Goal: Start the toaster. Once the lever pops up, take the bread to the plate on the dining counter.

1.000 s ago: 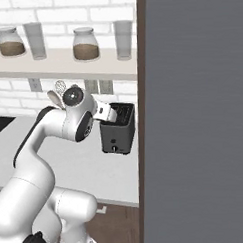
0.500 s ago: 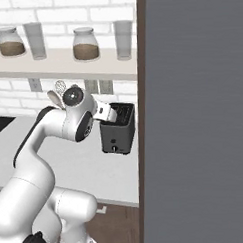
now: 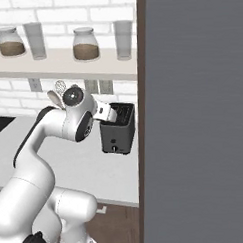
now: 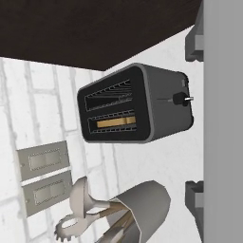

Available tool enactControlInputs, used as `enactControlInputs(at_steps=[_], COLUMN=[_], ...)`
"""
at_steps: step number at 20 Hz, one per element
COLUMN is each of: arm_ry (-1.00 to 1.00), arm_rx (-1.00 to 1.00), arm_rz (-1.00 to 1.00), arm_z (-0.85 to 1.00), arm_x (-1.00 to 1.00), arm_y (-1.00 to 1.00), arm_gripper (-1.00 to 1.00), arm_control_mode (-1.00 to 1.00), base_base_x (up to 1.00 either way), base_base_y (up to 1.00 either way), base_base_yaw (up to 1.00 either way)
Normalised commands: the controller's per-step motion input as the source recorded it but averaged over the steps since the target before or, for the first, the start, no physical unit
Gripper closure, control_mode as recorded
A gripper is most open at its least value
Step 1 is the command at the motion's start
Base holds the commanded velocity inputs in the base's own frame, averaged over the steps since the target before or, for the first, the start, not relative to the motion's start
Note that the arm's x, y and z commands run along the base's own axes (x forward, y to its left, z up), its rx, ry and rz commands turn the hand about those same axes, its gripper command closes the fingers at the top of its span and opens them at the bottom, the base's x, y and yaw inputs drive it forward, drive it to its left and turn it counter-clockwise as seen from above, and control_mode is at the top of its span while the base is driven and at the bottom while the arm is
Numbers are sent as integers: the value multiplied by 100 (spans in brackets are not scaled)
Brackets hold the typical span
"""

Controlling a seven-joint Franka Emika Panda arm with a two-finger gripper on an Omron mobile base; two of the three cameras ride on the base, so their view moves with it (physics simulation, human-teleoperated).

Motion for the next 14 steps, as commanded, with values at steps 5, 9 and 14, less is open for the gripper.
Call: enactControlInputs(at_steps=[5, 9, 14], arm_ry=[0, 0, 0], arm_rx=[0, 0, 0], arm_rz=[0, 0, 0], arm_z=[0, 0, 0], arm_x=[0, 0, 0], arm_y=[0, 0, 0], arm_gripper=[-100, -100, -100], arm_control_mode=[-100, -100, -100], base_base_x=[0, 0, 0], base_base_y=[0, 0, 0], base_base_yaw=[0, 0, 0])
